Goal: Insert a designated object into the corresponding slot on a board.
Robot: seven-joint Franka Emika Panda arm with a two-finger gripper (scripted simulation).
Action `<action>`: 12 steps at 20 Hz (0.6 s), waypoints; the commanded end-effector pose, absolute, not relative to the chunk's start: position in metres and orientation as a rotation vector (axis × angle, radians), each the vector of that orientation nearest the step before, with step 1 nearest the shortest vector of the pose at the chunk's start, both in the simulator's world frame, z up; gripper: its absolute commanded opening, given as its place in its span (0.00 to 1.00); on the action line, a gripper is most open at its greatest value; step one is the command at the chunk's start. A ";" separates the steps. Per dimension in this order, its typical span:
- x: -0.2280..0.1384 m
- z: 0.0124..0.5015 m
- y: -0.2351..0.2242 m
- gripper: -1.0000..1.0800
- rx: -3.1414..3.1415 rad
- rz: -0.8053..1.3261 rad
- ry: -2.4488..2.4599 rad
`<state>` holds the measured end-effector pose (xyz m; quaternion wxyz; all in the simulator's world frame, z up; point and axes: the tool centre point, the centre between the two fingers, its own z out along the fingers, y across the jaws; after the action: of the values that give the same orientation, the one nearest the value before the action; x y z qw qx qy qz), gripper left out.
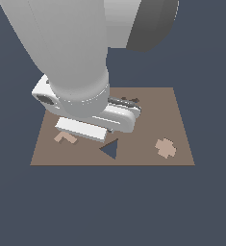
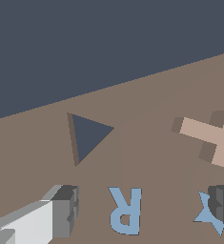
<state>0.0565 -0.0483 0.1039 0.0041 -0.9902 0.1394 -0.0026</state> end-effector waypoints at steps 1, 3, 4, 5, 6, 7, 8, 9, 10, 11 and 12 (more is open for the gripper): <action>0.063 0.089 -0.073 0.96 -3.086 -0.007 0.564; 0.065 0.079 -0.089 0.96 -3.071 -0.005 0.651; 0.066 0.074 -0.097 0.96 -3.063 -0.005 0.690; 0.067 0.070 -0.104 0.96 -3.055 -0.004 0.726; 0.067 0.066 -0.111 0.96 -3.047 -0.003 0.760; 0.068 0.062 -0.117 0.96 -3.040 -0.003 0.790; 0.068 0.059 -0.122 0.96 -3.033 -0.002 0.817; 0.068 0.057 -0.127 0.96 -3.027 -0.002 0.840; 0.068 0.054 -0.131 0.96 -3.022 -0.001 0.859; 0.068 0.053 -0.134 0.96 -3.018 -0.001 0.875; 0.067 0.051 -0.136 0.96 -3.014 -0.001 0.887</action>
<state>0.0669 -0.1321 0.0536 -0.0005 -0.9616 0.2745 0.0002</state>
